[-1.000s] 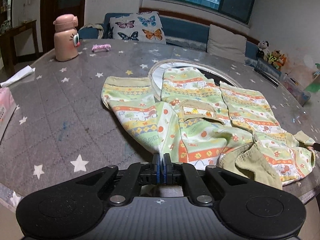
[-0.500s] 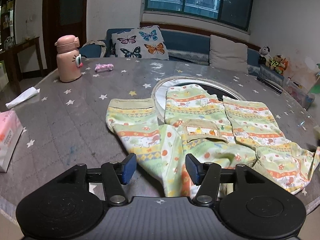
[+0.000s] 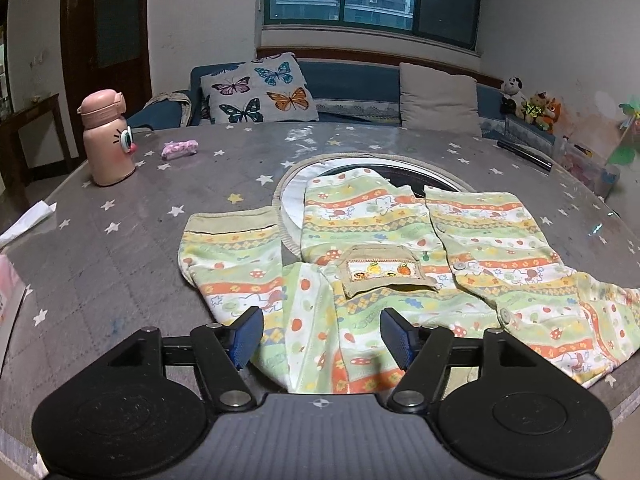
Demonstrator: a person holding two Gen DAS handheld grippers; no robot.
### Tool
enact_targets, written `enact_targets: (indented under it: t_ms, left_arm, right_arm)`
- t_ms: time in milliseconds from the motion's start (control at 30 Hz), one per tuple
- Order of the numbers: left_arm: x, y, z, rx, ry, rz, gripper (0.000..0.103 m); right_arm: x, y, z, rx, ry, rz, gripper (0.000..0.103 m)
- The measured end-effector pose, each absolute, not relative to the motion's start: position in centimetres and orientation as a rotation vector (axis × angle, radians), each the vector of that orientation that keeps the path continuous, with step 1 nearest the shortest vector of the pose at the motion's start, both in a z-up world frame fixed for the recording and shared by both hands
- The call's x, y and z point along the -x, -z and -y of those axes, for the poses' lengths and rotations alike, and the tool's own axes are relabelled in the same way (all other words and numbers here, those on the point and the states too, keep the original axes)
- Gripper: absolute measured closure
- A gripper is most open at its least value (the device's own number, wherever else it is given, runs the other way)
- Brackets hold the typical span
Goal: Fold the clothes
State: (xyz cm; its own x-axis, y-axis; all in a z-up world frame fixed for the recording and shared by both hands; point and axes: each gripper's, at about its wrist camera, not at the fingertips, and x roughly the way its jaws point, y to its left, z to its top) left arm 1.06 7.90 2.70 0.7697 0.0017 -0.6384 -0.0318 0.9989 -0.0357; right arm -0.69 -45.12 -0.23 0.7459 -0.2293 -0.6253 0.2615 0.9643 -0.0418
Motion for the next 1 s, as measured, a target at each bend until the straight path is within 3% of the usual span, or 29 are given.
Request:
enact_targets:
  t_ms: [100, 200, 533, 733, 1000]
  left_arm:
    - [-1.0, -2.5, -8.1, 0.044, -0.029, -0.702, 0.035]
    - [-0.9, -2.4, -8.4, 0.043, -0.043, -0.711, 0.035]
    - [-2.1, -2.3, -9.1, 0.035, -0.087, -0.715, 0.035]
    - [-4.2, -2.5, -9.8, -0.007, -0.128, -0.708, 0.036]
    - [-9.6, -1.8, -10.0, -0.039, -0.119, -0.736, 0.048]
  right_arm:
    - [-0.8, 1.5, 44.9, -0.053, 0.225, -0.737, 0.063]
    - [-1.9, 2.5, 44.3, -0.03, 0.212, -0.759, 0.066]
    - [-7.8, 3.1, 43.8, 0.086, 0.218, -0.736, 0.066]
    - [-8.7, 3.3, 43.4, 0.112, 0.231, -0.735, 0.061]
    - [-8.8, 3.4, 43.1, 0.118, 0.248, -0.723, 0.058]
